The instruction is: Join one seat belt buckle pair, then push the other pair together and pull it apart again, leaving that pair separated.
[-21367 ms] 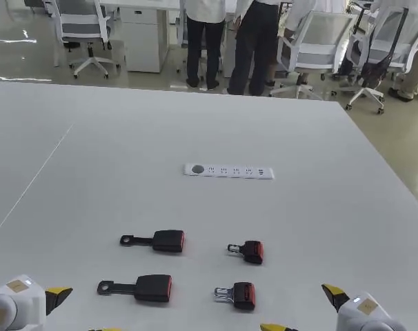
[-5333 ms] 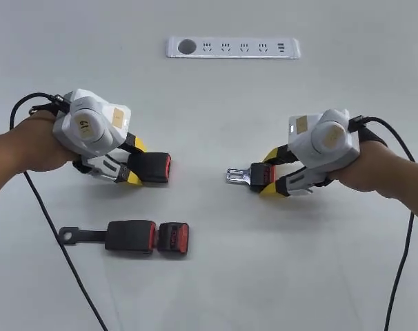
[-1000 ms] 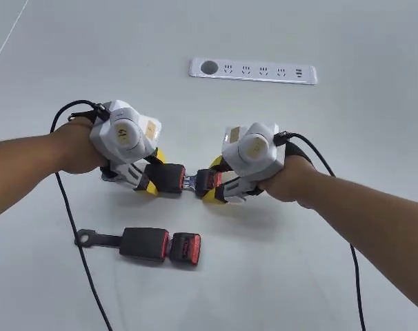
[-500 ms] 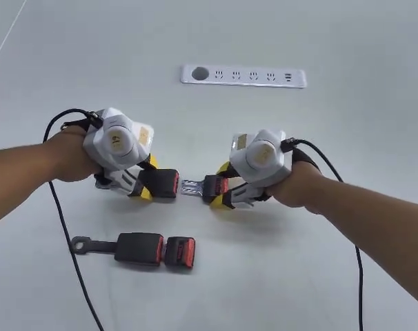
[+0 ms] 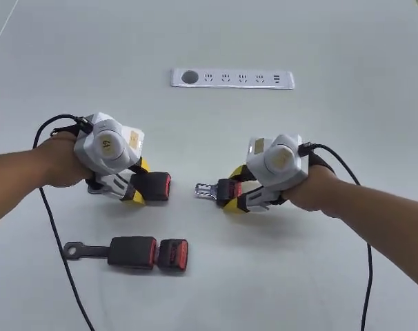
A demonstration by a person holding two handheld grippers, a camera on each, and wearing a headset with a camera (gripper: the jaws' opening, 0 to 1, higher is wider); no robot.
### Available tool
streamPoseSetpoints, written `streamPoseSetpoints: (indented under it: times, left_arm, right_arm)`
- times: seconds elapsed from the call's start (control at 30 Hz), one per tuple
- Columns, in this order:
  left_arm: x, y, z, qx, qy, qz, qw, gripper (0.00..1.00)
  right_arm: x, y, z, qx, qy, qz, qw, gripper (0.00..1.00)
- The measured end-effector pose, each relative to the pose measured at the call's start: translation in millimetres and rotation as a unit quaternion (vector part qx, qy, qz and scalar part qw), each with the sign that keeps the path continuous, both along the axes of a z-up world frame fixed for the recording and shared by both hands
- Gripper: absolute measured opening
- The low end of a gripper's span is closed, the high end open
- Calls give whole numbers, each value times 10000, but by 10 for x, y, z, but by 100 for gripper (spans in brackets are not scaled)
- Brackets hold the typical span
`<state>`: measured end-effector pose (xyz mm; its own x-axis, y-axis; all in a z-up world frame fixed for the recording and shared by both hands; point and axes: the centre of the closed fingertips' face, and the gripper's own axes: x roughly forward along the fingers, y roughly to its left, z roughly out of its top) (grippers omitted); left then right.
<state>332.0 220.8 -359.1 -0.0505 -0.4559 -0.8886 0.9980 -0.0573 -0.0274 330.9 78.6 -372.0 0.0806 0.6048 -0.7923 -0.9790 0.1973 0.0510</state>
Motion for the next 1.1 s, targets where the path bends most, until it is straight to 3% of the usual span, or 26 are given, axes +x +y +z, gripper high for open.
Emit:
streamPoseSetpoints:
  times: [0.87, 1.1]
  left_arm:
    - [16, 5, -22, 100, -13, -39, 9999, 34]
    - [11, 0, -24, 132, -25, -35, 9999, 34]
  right_arm:
    - [-161, -468, 20, -88, 30, -171, 9998, 36]
    - [-170, -478, 25, -146, -3, -193, 9997, 36]
